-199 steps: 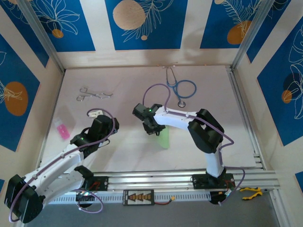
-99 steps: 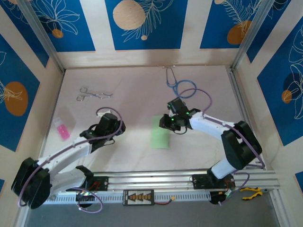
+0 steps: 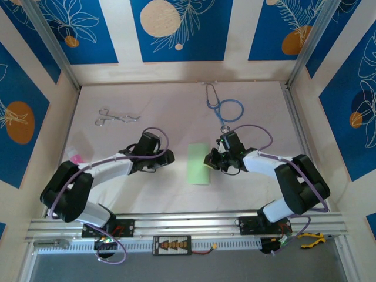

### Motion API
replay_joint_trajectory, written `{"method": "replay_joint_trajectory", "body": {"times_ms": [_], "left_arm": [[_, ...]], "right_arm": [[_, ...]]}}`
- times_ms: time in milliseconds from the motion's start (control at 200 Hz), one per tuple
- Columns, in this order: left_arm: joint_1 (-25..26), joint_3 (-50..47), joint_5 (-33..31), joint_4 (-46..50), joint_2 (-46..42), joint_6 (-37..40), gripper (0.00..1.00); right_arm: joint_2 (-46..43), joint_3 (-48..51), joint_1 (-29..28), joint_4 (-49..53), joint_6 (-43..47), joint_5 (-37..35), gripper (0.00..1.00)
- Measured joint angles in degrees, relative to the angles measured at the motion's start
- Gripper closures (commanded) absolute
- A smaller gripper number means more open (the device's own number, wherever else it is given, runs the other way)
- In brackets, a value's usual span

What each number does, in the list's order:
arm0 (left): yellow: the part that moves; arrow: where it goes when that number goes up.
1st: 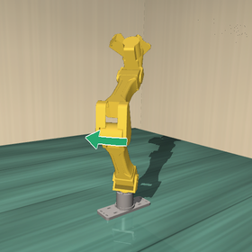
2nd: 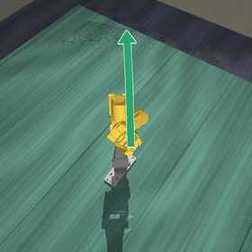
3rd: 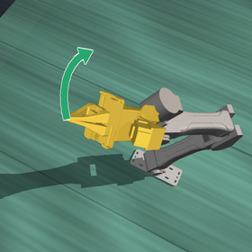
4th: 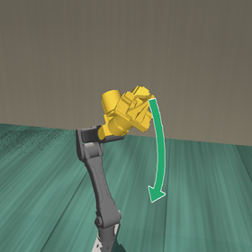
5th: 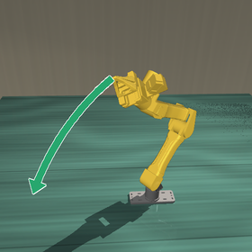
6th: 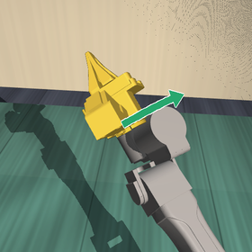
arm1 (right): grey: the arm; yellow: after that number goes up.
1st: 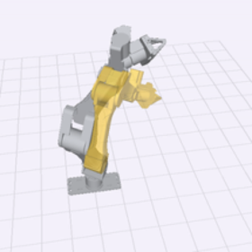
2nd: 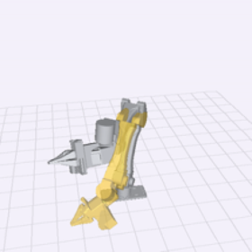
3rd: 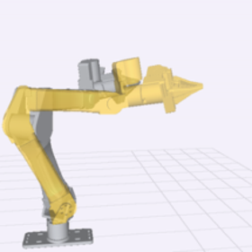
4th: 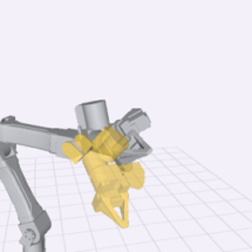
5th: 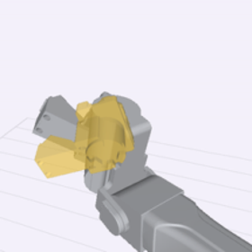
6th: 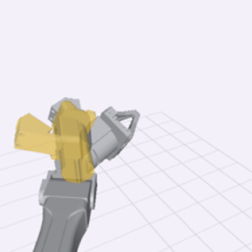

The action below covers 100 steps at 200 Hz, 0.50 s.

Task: Fold a paper plane with a square sheet of paper (pick it up from the middle)
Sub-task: Third fold the triangle at the center of the table.

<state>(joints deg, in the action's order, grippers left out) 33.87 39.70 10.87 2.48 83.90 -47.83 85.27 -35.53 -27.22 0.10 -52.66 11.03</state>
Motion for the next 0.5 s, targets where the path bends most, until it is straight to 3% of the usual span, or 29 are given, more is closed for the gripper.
{"method": "replay_joint_trajectory", "body": {"times_ms": [500], "left_arm": [[0.0, 0.5, 11.5, -7.9, 6.9, -1.9, 0.64]], "right_arm": [[8.6, 0.7, 0.7, -8.5, -0.9, 4.5, 0.96]]}}
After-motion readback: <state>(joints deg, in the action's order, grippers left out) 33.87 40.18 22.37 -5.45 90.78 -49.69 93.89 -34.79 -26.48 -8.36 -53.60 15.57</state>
